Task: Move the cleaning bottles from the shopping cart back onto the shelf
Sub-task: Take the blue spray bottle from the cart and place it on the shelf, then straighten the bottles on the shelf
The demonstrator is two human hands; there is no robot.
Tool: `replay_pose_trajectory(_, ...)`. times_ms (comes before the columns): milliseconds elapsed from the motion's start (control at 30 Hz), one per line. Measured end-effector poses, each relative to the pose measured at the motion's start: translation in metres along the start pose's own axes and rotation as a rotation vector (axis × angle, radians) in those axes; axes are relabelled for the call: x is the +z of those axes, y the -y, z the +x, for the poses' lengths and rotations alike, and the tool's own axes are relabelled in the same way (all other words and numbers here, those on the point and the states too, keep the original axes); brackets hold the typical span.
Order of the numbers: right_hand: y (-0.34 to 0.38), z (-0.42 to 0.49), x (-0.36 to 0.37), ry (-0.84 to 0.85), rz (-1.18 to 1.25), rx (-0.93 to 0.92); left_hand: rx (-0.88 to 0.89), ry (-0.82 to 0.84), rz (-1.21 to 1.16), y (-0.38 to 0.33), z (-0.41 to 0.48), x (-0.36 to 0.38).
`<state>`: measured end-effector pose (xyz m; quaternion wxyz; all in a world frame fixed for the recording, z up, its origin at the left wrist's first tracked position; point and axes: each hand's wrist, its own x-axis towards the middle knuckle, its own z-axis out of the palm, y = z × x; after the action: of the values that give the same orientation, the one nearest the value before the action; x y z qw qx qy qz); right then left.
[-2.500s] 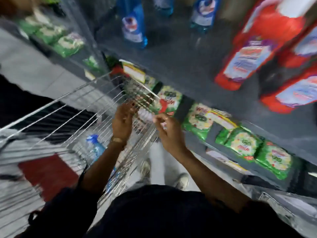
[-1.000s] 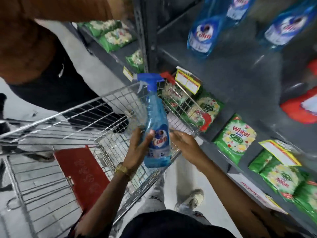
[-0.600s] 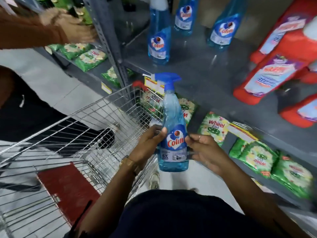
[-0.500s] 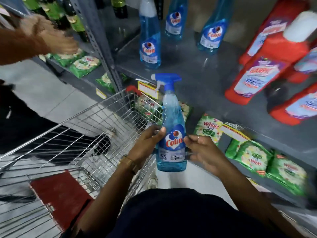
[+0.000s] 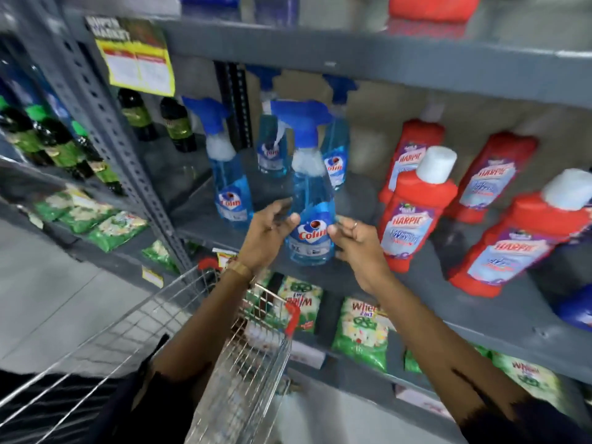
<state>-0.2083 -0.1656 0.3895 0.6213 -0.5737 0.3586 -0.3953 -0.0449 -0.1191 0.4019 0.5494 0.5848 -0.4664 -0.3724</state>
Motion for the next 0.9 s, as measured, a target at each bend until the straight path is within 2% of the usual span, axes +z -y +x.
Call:
replay_pose_trajectory(200,-0.02,0.039,-0.003,-0.176,-0.004,0.014,0.079,0.001,0.172,0.019,0.055,0.012)
replay_pose_trajectory(333,-0.031,0.054,-0.002,-0.256,-0.068,-0.014,0.079,-0.035,0.134,0.028,0.065,0.018)
replay_pose_trajectory(467,-0.031,0.062,0.0,-0.239,-0.11,-0.022,0.077,-0.031,0.066,0.028,0.068,0.02)
replay_pose_trajectory(567,-0.036,0.044,0.001,-0.259,-0.255,-0.039,0.046,0.004,-0.031,0.045,0.063,0.021)
replay_pose_trajectory(667,-0.047,-0.006,-0.005,-0.415,-0.282,-0.072,0.0,-0.085,-0.045,0.066,0.051,0.033)
replay_pose_trajectory(733,-0.052,-0.044,-0.014,-0.558,-0.299,-0.125,-0.001,-0.196,0.035,0.07,0.048,0.047)
replay_pose_trajectory(833,-0.053,-0.072,-0.044,-0.954,-0.33,-0.286,0.051,-0.268,0.191,0.069,0.048,0.066)
replay_pose_trajectory(900,-0.051,-0.074,-0.074,-1.195,-0.361,-0.301,0.07,-0.32,0.246,0.069,0.051,0.074)
